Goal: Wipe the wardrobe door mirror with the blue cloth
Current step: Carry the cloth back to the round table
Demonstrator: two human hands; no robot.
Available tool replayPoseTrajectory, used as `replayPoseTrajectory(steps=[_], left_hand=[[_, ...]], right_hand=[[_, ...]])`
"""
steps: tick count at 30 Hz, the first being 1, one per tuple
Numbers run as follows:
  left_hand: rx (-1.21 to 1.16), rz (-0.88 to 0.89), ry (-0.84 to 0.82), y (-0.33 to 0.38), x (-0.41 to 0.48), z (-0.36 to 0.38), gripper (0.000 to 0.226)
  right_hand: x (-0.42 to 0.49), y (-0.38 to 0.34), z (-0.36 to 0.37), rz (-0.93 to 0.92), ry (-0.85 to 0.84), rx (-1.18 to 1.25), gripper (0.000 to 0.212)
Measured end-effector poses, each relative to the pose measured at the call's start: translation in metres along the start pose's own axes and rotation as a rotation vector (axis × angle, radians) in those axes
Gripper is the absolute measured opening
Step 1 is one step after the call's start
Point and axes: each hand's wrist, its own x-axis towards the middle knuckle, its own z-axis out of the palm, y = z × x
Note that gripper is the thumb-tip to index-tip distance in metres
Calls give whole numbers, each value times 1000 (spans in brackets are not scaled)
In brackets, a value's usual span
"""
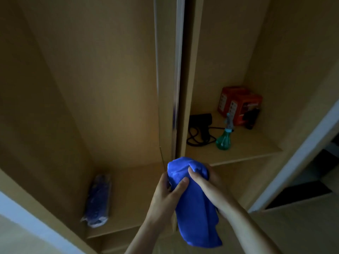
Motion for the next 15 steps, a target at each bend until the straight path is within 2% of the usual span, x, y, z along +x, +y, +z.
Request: replayPoseTrajectory(steps=[6, 11, 15], left_hand=[[49, -144, -89, -35, -12, 18, 29], [85, -255, -171, -51, -18, 49, 46], [124, -309, -270, -64, -17, 83, 47]], right_hand=[[-31, 42, -12, 142, 103, 20, 70], [-55, 66, -34, 261, 193, 137, 67], [-77, 81, -63, 328, 327, 189, 63]])
